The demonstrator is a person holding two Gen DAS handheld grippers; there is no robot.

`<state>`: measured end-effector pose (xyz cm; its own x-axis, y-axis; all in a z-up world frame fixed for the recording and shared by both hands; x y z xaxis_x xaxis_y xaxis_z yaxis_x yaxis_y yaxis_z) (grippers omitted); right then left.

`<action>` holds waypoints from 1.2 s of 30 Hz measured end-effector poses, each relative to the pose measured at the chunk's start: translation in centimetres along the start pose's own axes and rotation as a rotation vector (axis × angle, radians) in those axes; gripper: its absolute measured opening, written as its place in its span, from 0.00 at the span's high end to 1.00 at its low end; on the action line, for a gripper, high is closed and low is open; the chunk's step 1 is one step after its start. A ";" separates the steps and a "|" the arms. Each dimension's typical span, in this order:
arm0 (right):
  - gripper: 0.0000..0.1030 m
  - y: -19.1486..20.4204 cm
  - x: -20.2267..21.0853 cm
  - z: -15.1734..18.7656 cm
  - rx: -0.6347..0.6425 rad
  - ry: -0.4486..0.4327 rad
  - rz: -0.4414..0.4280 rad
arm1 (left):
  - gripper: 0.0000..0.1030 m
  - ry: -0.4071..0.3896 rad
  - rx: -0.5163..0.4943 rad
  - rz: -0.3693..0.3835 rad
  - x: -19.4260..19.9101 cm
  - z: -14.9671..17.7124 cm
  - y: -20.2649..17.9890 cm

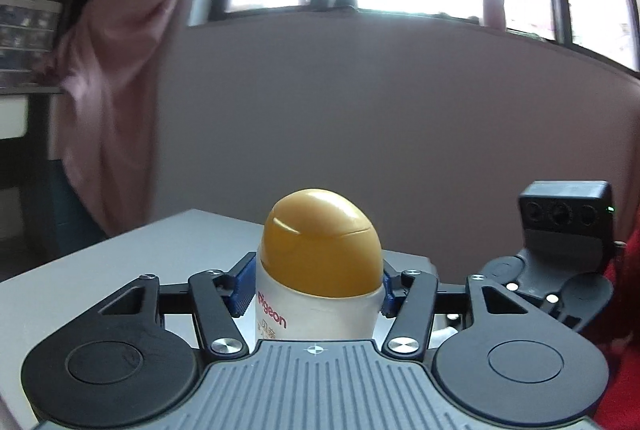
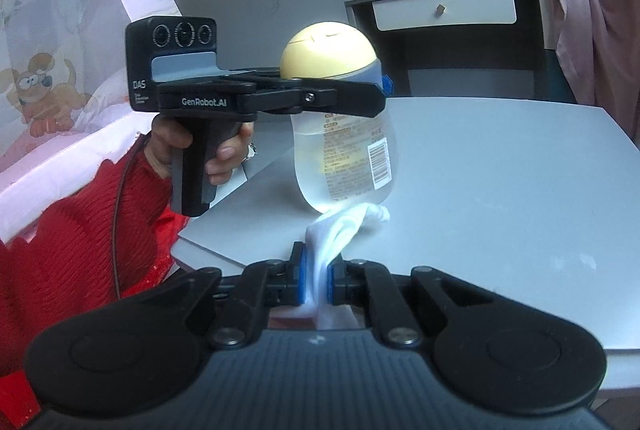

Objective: Clean container
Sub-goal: 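Rub the cloth in the right gripper along the bottle's side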

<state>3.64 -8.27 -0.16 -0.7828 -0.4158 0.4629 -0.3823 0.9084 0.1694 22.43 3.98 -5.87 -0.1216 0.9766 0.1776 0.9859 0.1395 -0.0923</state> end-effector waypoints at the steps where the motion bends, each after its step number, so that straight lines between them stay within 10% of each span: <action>1: 0.90 -0.1 0.0 0.0 -0.002 -0.001 -0.001 | 0.46 0.003 0.002 -0.017 0.0 0.0 -0.1; 36: 0.90 -0.2 2.6 1.6 -0.077 -0.060 0.009 | 0.56 0.044 0.325 -0.847 0.4 -8.4 -7.7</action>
<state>0.90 -9.65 -0.40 -0.8152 -0.4071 0.4120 -0.3379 0.9120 0.2327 15.75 1.93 3.17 -0.7800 0.5196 0.3487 0.4865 0.8540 -0.1844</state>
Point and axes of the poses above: each gripper's, at about its wrist camera, not at the fingertips, and x roughly against the way its jaws point, y to its left, z to its underside, the point moved 5 cm from there along -x, roughly the way its jaws point, and after that the axes turned 10 degrees about z, right-handed, at the moved point
